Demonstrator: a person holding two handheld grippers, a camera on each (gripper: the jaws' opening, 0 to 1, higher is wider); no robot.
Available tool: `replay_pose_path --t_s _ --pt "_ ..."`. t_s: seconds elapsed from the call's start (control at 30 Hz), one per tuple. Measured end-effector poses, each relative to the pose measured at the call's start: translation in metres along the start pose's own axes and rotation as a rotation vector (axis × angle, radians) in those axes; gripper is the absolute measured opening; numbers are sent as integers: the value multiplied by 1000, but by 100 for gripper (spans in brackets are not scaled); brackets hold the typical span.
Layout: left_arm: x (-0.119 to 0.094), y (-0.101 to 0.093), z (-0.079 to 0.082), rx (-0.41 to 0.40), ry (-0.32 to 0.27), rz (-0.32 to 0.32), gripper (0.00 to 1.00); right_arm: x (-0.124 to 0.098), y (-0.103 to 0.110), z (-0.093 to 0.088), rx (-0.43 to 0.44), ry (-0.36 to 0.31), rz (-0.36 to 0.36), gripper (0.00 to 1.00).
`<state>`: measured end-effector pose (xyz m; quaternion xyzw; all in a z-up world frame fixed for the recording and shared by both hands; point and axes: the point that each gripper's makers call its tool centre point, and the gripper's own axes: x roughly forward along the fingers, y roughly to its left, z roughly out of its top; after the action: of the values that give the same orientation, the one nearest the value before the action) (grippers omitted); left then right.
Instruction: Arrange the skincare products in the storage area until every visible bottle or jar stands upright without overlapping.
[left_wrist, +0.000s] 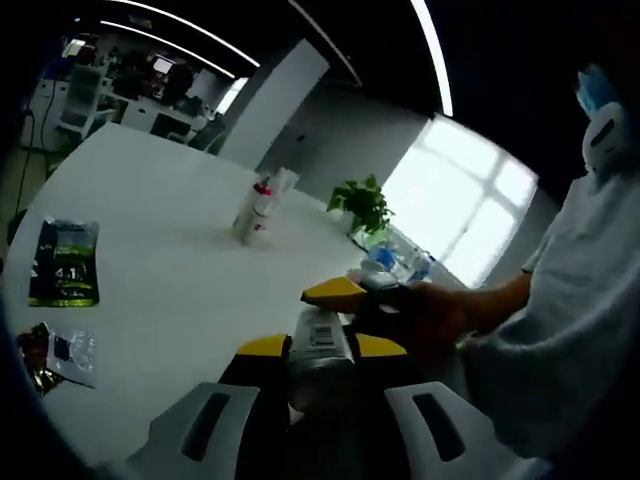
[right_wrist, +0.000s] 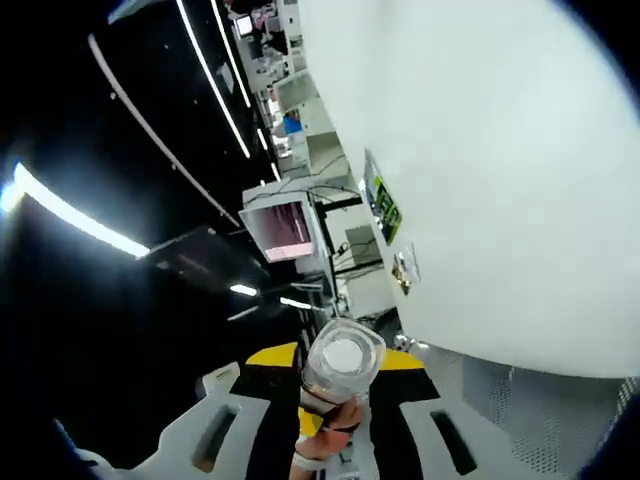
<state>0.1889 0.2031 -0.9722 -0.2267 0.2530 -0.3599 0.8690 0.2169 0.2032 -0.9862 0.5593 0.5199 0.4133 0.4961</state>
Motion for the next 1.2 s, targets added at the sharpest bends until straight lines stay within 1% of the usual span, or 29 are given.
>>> replay_pose_path --t_s 0.03,0.07,0.1,0.13,0.17,0.2,0.23,0.27,0.3,0.33,0.37,0.4,0.43,0.47,0.53,0.57,0.63,0.67,0.73,0.8,0.87,0.93,0.97,1.03,1.07,1.1,1.13,1.17,1.2 --pt "1 0 -2 1 8 -2 19 -1 3 0 -30 7 -1 16" --pt "3 -1 -5 -23 26 -10 19 -1 4 2 -56 9 0 16" --pt "3 -5 -9 -70 46 -31 20 -1 6 2 -86 15 7 15" --pt "3 -7 -11 -124 60 -49 20 -2 7 0 -131 41 -3 15" --pt "3 -7 -11 -141 63 -52 21 -2 10 1 -166 47 6 15" --pt "3 -8 -8 -154 47 -70 21 -3 11 0 -184 57 6 15" --pt "2 -10 -8 -183 46 -85 22 -3 15 -3 -212 80 15 15" --pt "2 -11 -8 -218 53 -91 22 -4 16 -3 -246 92 15 15" --pt "2 -13 -8 -226 54 -104 22 -4 18 -4 -284 105 18 15" --pt "2 -15 -9 -234 58 -117 23 -5 19 -7 -320 136 15 15" --pt "3 -16 -10 -246 66 -126 23 -5 20 -8 -355 148 13 15" --pt "3 -19 -11 -275 76 -146 23 -6 24 -12 -417 180 21 15" --pt "3 -21 -12 -290 84 -161 23 -7 25 -15 -457 207 18 15" --pt "3 -21 -13 -303 87 -170 23 -7 29 -18 -517 237 30 15" --pt "4 -24 -13 -328 93 -187 22 -9 34 -25 -595 293 47 15" --pt "2 -29 -15 -345 111 -215 21 -10 36 -28 -633 318 64 15" --pt "3 -32 -16 -355 114 -233 21 -11 38 -32 -692 363 86 15" --pt "3 -36 -16 -357 118 -248 21 -12 40 -34 -704 379 102 15" --pt "2 -39 -17 -354 125 -265 21 -12 42 -37 -697 396 112 15" --pt "1 -41 -17 -351 126 -273 20 -10 41 -37 -678 404 113 15" --pt "-1 -39 -16 -354 124 -265 20 -8 37 -34 -626 393 90 15" --pt "-2 -32 -12 -333 97 -228 19 -6 36 -28 -606 352 78 16" --pt "-2 -25 -9 -309 76 -194 19 -4 32 -24 -605 325 55 16" --pt "-2 -23 -9 -301 76 -178 19 -3 30 -21 -570 302 37 16" --pt "-1 -21 -11 -291 80 -160 19 -2 28 -19 -570 289 26 15" --pt "0 -18 -12 -271 84 -133 19 0 24 -17 -565 272 -1 15" --pt "1 -16 -16 -237 104 -110 19 1 21 -17 -559 274 -14 15" --pt "1 -14 -17 -225 105 -95 19 1 19 -16 -555 265 -27 15" --pt "2 -9 -16 -207 95 -62 18 3 15 -11 -540 231 -52 15"
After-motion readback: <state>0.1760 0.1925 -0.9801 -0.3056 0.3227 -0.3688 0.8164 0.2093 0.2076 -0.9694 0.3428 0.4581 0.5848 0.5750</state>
